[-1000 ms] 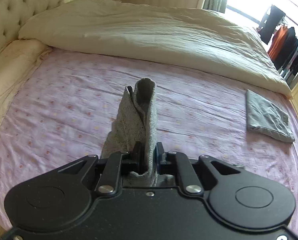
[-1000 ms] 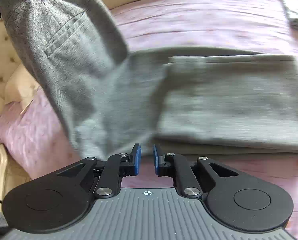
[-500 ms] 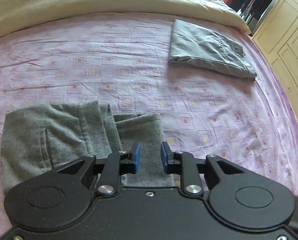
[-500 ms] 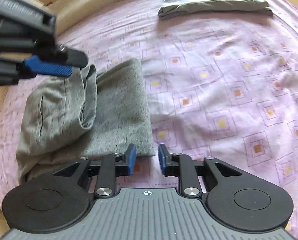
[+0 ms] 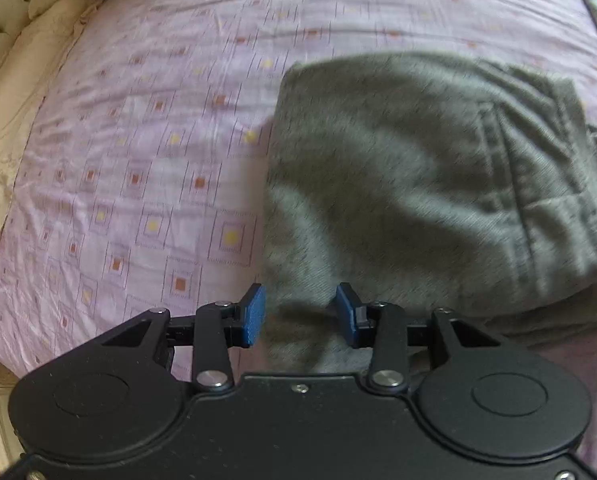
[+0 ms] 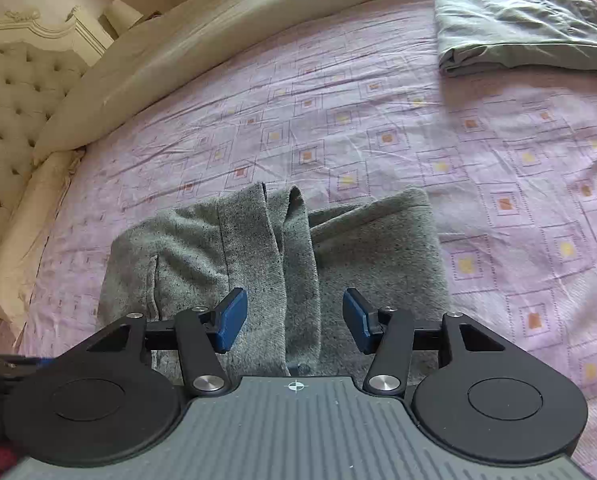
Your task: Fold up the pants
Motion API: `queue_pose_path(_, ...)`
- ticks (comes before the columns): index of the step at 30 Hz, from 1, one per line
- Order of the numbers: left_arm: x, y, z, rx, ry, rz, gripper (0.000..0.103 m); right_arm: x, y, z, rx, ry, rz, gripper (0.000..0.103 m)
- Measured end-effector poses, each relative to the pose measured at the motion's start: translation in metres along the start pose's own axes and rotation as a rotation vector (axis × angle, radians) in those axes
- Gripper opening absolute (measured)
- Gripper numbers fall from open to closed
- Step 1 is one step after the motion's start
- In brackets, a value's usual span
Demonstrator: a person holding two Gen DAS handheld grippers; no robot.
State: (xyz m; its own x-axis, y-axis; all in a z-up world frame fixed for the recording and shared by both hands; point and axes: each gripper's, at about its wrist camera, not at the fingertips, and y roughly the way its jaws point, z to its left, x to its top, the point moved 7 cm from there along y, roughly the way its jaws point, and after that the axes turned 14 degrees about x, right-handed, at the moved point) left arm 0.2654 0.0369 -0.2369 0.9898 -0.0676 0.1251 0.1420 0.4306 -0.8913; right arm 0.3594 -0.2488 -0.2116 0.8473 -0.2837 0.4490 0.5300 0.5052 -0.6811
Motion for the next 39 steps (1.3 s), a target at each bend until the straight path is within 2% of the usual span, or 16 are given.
queue_pose_path(2,-0.019,0.022,0.0,-0.007,0.054,0.054,0.054,-0.001,0.01,0.001,-0.014,-0.004,0.022,0.054)
queue_pose_path(3,-0.027,0.027,0.003,-0.023,0.057,0.031,0.057,-0.001,0.015,0.0,-0.017,-0.002,0.037,0.054)
queue_pose_path(4,-0.029,0.026,0.007,-0.014,0.056,0.001,0.067,-0.001,0.021,0.0,-0.014,0.004,0.052,0.055)
queue_pose_path(5,-0.031,0.026,0.01,-0.006,0.062,-0.009,0.071,-0.002,0.026,-0.001,-0.011,0.011,0.068,0.057)
queue_pose_path(10,-0.036,0.024,0.026,-0.088,0.046,-0.008,0.07,-0.005,0.042,0.002,0.012,0.026,0.11,0.061)
queue_pose_path(12,-0.038,0.022,0.036,-0.098,0.037,-0.02,0.07,-0.007,0.048,0.013,0.066,0.038,0.154,0.044)
queue_pose_path(14,-0.041,0.02,0.045,-0.11,0.028,-0.027,0.069,-0.006,0.046,0.026,0.032,-0.004,0.153,0.012)
queue_pose_path(16,-0.043,0.018,0.053,-0.115,0.026,-0.034,0.068,0.0,0.034,0.043,0.02,-0.048,0.141,0.01)
queue_pose_path(19,-0.04,0.016,0.061,-0.121,0.041,-0.053,0.064,0.015,-0.005,0.069,0.109,-0.044,0.073,0.009)
queue_pose_path(20,-0.039,0.013,0.062,-0.124,0.045,-0.061,0.064,0.02,-0.02,0.074,0.112,-0.055,0.052,0.004)
queue_pose_path(24,-0.029,-0.001,0.062,-0.14,0.046,-0.1,0.064,0.026,-0.05,0.047,0.012,-0.035,0.028,0.004)
queue_pose_path(27,-0.018,-0.01,0.052,-0.154,0.044,-0.131,0.064,0.016,-0.03,0.003,-0.129,-0.056,0.068,0.004)
queue_pose_path(30,-0.005,-0.019,0.035,-0.148,0.051,-0.166,0.064,0.001,-0.009,-0.027,-0.158,-0.014,0.122,0.004)
queue_pose_path(34,0.011,-0.023,0.012,-0.182,0.025,-0.178,0.065,0.001,-0.017,-0.016,-0.196,-0.069,0.076,0.008)
queue_pose_path(37,0.01,-0.01,-0.012,-0.162,0.088,-0.144,0.065,0.007,-0.04,0.007,-0.235,-0.174,-0.052,0.031)
queue_pose_path(39,0.005,0.004,-0.028,-0.146,0.145,-0.096,0.065,0.007,-0.045,0.024,-0.21,-0.239,-0.085,0.033)
